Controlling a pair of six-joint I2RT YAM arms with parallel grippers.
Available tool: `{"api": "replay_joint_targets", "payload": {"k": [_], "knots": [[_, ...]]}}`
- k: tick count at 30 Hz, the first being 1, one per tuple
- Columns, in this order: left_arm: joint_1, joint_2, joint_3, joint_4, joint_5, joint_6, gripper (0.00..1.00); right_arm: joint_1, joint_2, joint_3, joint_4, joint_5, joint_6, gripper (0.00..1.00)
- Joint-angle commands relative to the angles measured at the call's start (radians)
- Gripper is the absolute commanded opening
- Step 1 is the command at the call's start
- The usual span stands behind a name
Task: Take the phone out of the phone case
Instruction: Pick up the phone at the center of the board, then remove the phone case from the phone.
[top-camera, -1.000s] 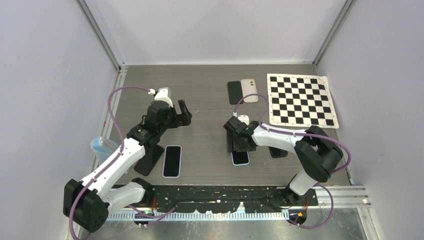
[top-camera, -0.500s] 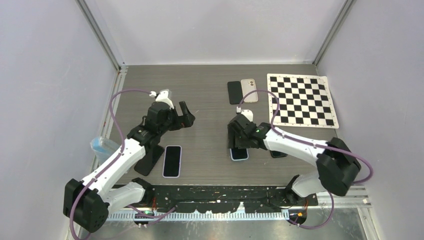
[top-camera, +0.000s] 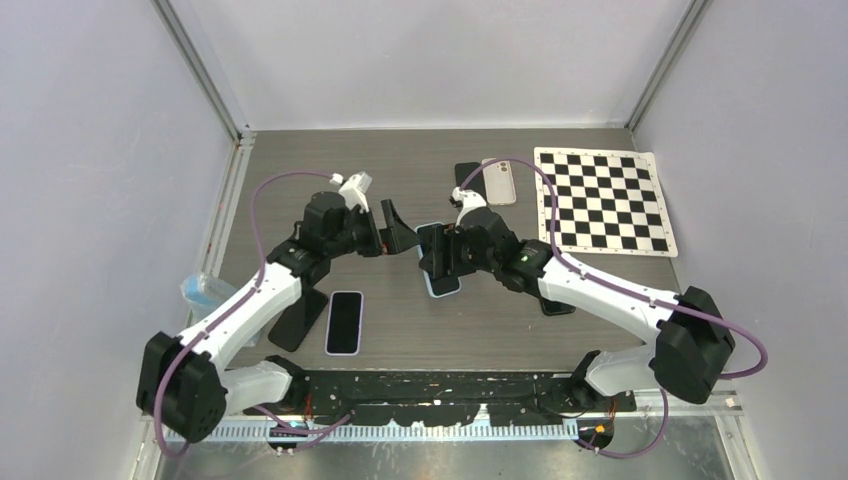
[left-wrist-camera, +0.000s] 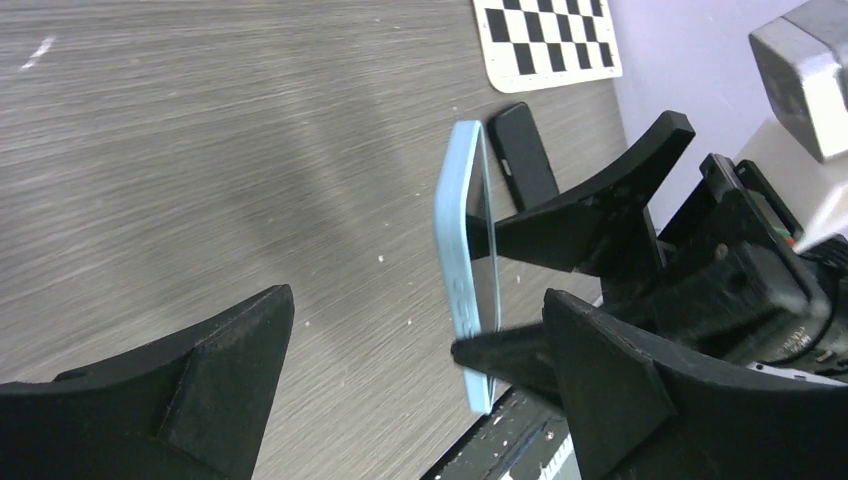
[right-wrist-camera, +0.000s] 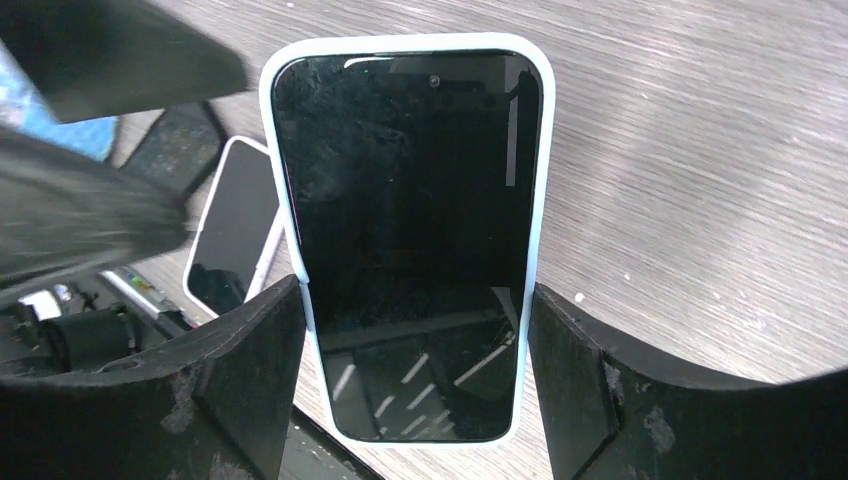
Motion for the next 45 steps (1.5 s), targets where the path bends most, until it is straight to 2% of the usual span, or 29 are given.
{"api": "replay_joint_targets", "payload": {"k": [1,6,11,14,17,25,28,35,37,42,44,45], "knots": [[0.003,0.09,0.002,0.202,0.146,-0.058,0.97,0.006,-0.07,0.054,0.172,-0.088,-0.027,0.47],[0.003,0.124,0.036,0.225,0.167,-0.115,0.9,0.006,-0.09,0.093,0.172,-0.131,-0.016,0.47],[0.003,0.104,0.041,0.22,0.134,-0.151,0.76,0.006,-0.052,0.145,0.142,-0.141,-0.008,0.48],[0.003,0.1,0.041,0.219,0.144,-0.169,0.75,0.006,-0.023,0.178,0.146,-0.147,0.004,0.48],[0.003,0.107,0.071,0.151,0.13,-0.166,0.73,0.006,0.018,0.205,0.145,-0.144,0.011,0.48],[0.005,0.117,0.125,0.144,0.122,-0.206,0.42,0.005,0.08,0.263,0.14,-0.154,-0.008,0.48],[0.005,0.13,0.154,0.079,0.125,-0.214,0.36,0.001,0.102,0.282,0.13,-0.149,-0.019,0.49],[0.005,0.178,0.223,-0.061,0.112,-0.188,0.37,-0.014,0.143,0.311,0.13,-0.167,-0.031,0.5],[0.005,0.186,0.23,-0.065,0.11,-0.183,0.3,-0.02,0.148,0.315,0.131,-0.174,-0.029,0.5],[0.005,0.191,0.236,-0.06,0.103,-0.169,0.01,-0.052,0.144,0.297,0.137,-0.22,0.005,0.58],[0.005,0.194,0.244,-0.055,0.106,-0.157,0.0,-0.072,0.134,0.279,0.152,-0.248,0.034,0.62],[0.007,0.196,0.248,-0.056,0.108,-0.149,0.0,-0.087,0.127,0.268,0.16,-0.266,0.049,0.67]]}}
